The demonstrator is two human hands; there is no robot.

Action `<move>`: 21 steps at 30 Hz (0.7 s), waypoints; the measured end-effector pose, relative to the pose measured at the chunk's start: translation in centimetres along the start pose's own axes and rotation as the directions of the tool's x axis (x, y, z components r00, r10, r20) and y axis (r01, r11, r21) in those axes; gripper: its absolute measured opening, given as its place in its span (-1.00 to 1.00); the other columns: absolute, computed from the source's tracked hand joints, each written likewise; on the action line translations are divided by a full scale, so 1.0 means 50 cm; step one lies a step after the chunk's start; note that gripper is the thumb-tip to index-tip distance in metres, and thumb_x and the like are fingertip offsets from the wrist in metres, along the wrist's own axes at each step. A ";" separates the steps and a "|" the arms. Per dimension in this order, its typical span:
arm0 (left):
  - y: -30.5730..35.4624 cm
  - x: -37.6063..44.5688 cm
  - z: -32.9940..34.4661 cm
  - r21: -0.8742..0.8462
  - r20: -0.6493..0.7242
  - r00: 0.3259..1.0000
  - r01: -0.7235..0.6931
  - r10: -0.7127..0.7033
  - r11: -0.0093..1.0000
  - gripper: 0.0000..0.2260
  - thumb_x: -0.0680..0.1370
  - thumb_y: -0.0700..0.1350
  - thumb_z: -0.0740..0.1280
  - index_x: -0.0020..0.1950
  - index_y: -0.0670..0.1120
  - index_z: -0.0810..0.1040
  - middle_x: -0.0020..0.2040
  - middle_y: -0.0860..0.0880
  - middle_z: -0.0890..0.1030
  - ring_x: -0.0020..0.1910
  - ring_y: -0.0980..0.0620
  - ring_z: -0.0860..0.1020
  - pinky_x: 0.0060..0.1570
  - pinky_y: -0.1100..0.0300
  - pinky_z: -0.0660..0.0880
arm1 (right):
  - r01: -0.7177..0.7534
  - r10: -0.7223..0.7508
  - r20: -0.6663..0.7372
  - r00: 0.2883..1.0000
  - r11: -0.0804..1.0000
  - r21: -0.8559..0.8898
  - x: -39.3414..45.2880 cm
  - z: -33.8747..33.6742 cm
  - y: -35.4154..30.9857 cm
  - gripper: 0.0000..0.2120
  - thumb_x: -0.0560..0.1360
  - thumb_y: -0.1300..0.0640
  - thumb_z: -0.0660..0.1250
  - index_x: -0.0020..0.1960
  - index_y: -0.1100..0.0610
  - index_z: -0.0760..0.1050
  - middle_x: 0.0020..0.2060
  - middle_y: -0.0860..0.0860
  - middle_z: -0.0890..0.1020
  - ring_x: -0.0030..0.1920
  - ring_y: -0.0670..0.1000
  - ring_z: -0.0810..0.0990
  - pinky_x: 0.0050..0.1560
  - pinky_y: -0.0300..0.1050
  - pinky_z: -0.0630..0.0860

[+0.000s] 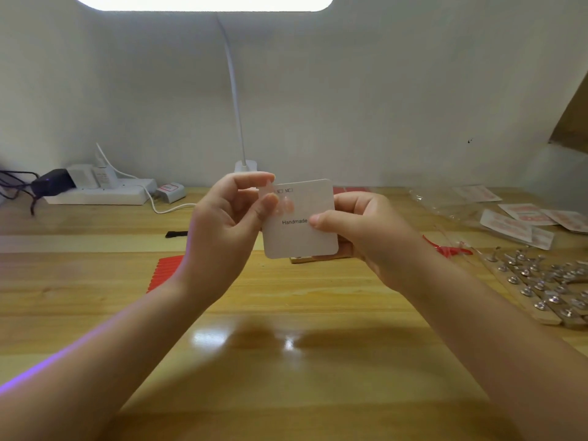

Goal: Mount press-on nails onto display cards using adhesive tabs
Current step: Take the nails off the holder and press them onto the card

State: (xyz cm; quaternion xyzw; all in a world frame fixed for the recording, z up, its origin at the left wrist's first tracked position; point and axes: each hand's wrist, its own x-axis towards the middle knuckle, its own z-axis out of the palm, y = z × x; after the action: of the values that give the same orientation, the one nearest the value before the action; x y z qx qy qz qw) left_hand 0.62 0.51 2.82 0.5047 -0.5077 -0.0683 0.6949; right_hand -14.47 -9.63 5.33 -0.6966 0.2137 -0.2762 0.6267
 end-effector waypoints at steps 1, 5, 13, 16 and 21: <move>0.001 -0.001 0.001 0.010 0.004 1.000 -0.006 0.006 1.000 -0.82 0.56 -0.24 0.33 0.09 -0.01 0.55 -0.15 0.02 0.70 -0.15 0.13 0.66 -0.17 0.29 0.56 | -0.009 0.009 -0.003 1.000 1.000 0.003 -0.001 0.002 -0.002 -0.91 0.50 0.32 0.35 -0.05 0.24 0.62 -0.10 0.20 0.69 -0.11 0.15 0.69 -0.14 0.11 0.67; 0.001 -0.005 -0.001 0.098 -0.022 1.000 -0.004 0.007 0.995 -0.85 0.56 -0.16 0.36 0.09 0.04 0.57 -0.09 -0.03 0.69 -0.11 0.07 0.65 -0.13 0.20 0.59 | -0.020 0.020 -0.022 1.000 1.000 0.024 -0.003 0.004 -0.009 -0.90 0.51 0.33 0.31 -0.08 0.28 0.61 -0.20 0.16 0.68 -0.19 0.10 0.66 -0.17 0.08 0.67; 0.018 -0.006 -0.002 0.566 -0.005 0.956 -0.239 0.294 0.789 -0.81 0.52 -0.07 0.42 0.12 -0.05 0.64 0.06 0.03 0.62 0.07 0.02 0.56 0.02 0.21 0.48 | -0.015 0.017 -0.101 0.995 1.000 0.022 -0.005 0.014 -0.013 -0.89 0.49 0.34 0.31 -0.10 0.38 0.59 -0.09 0.31 0.67 -0.09 0.29 0.66 -0.06 0.30 0.61; 0.024 -0.011 0.006 0.689 0.081 0.910 -0.347 0.408 0.637 -0.81 0.51 -0.06 0.43 0.07 -0.11 0.68 0.04 -0.02 0.65 0.01 -0.08 0.54 0.03 0.16 0.43 | 0.013 -0.013 -0.087 0.996 1.000 0.001 -0.009 0.018 -0.013 -0.88 0.51 0.32 0.32 -0.04 0.31 0.63 -0.10 0.29 0.68 -0.05 0.27 0.68 -0.05 0.34 0.60; 0.027 -0.014 0.009 0.787 0.141 0.873 -0.385 0.467 0.482 -0.84 0.52 -0.07 0.41 0.04 -0.09 0.71 0.02 -0.05 0.66 -0.06 -0.19 0.54 -0.08 -0.08 0.49 | 0.052 -0.053 -0.041 0.998 0.999 -0.009 -0.016 0.025 -0.016 -0.89 0.52 0.27 0.35 -0.01 0.25 0.64 -0.15 0.19 0.71 -0.10 0.16 0.71 0.00 0.25 0.61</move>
State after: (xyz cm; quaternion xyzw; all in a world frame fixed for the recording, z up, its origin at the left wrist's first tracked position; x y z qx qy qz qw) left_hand -0.63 1.28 3.43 0.6201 -0.5598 0.3625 0.4132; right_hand -14.32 -8.06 5.95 -0.6986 0.2093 -0.3060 0.6119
